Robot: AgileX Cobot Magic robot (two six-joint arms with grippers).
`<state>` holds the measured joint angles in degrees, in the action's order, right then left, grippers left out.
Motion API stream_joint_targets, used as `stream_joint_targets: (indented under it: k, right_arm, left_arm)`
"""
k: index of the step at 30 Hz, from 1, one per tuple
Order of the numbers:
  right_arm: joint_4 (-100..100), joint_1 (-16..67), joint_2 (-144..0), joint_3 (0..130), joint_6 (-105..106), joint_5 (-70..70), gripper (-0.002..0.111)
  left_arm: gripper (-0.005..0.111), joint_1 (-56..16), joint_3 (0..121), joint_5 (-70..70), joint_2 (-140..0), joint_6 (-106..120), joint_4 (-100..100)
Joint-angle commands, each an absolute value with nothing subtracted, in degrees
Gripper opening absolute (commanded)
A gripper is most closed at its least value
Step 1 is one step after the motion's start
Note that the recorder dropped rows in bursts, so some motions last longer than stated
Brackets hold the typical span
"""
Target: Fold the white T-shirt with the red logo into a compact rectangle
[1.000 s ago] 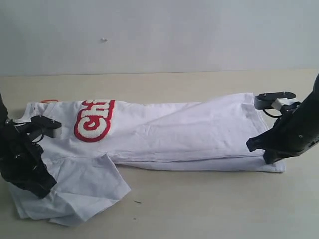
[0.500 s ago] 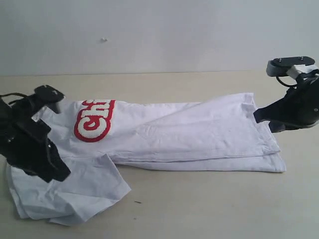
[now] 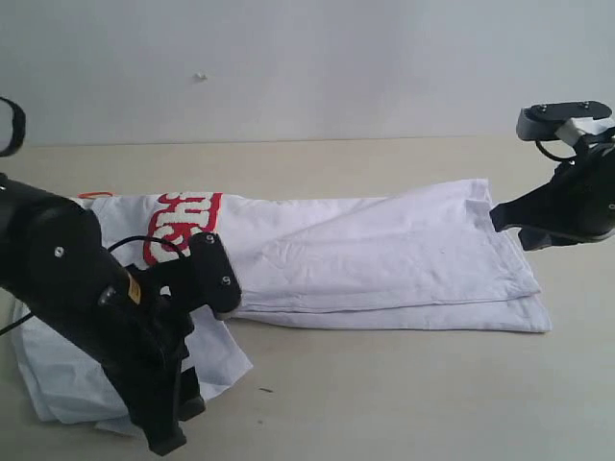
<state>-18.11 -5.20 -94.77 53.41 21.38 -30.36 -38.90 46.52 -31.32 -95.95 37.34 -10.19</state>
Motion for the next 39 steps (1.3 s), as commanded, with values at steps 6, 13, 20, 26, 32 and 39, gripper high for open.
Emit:
stream_joint_targets:
  k: [6,13,20,26,32,39]
  right_arm:
    - [-18.97,-5.29,-94.13,53.29,21.46,-28.22,0.0]
    - [-18.98,-5.29,-94.13,53.29,21.71,-28.08,0.0]
    - [-18.98,-5.29,-94.13,53.29,21.87,-27.84,0.0]
    - [-18.98,-5.29,-94.13,53.29,21.87,-28.02,0.0]
    - [-19.08,-5.29,-94.13,53.29,21.87,-27.45,0.0]
    - [-19.46,-5.29,-94.13,53.29,21.87,-24.66,0.0]
  left_arm:
    - [0.065,-39.41,46.21,-28.05,-101.88,33.76,-6.42]
    - [0.054,-39.41,46.21,-22.81,-104.4,32.77,-5.49]
    - [0.0,-39.41,46.21,-29.64,-105.3,32.77,1.78]
    - [0.0,-39.41,46.21,-31.59,-103.25,33.7,3.0]
    - [0.0,-39.41,46.21,-35.4,-97.3,34.09,13.79]
    - [0.0,-39.41,46.21,-29.31,-93.23,33.97,39.85]
